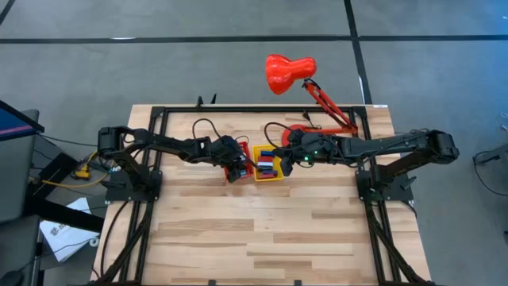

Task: Pick & Place Office items
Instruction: Put the black charger adapter into the red basket, then return to Home Position

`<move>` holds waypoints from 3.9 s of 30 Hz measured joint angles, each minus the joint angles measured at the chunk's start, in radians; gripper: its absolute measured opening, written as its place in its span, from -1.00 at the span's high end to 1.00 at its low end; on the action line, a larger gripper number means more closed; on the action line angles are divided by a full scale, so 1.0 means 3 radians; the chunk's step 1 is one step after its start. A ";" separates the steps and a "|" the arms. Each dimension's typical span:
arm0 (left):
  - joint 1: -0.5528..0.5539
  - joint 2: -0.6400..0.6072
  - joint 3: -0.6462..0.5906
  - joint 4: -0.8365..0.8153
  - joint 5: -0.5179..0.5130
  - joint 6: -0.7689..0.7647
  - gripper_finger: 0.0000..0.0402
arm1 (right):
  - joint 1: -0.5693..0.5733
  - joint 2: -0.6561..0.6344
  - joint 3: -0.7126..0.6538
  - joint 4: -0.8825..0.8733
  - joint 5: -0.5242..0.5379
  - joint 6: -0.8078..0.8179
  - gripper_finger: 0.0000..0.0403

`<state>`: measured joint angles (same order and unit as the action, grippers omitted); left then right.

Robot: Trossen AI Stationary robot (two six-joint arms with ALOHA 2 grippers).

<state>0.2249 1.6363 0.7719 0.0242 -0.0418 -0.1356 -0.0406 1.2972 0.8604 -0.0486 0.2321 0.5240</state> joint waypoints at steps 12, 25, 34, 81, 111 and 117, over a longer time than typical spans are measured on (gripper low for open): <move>0.0000 -0.0633 0.0000 -0.0230 0.0001 0.0135 0.00 | 0.0015 -0.0025 0.0000 -0.0011 0.0000 -0.0147 0.89; 0.0003 -0.3213 -0.1010 -0.0061 -0.0019 -0.0449 0.00 | 0.0048 -0.1199 -0.0680 -0.0117 0.0014 -0.0473 0.89; -0.0017 -0.4416 -0.1417 -0.0080 -0.0051 -0.0726 0.01 | -0.0029 -0.2331 -0.1109 -0.0429 0.0000 -0.0385 0.89; -0.0017 -0.5201 -0.2550 0.0367 0.0167 -0.0709 0.01 | 0.0383 -0.4314 -0.2843 0.0349 0.0107 -0.1482 0.89; -0.0018 -0.4729 -0.2550 0.0359 0.0167 -0.0613 0.03 | 0.0398 -0.4194 -0.2850 0.0346 0.0092 -0.0931 0.89; -0.0015 -0.5136 -0.2550 0.0103 0.0166 -0.0612 0.03 | 0.0397 -0.4194 -0.2850 0.0346 0.0092 -0.0931 0.89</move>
<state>0.2203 0.0956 0.0071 0.0551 0.0080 -0.3193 0.0784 0.0391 0.0055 0.0551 0.2596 0.2447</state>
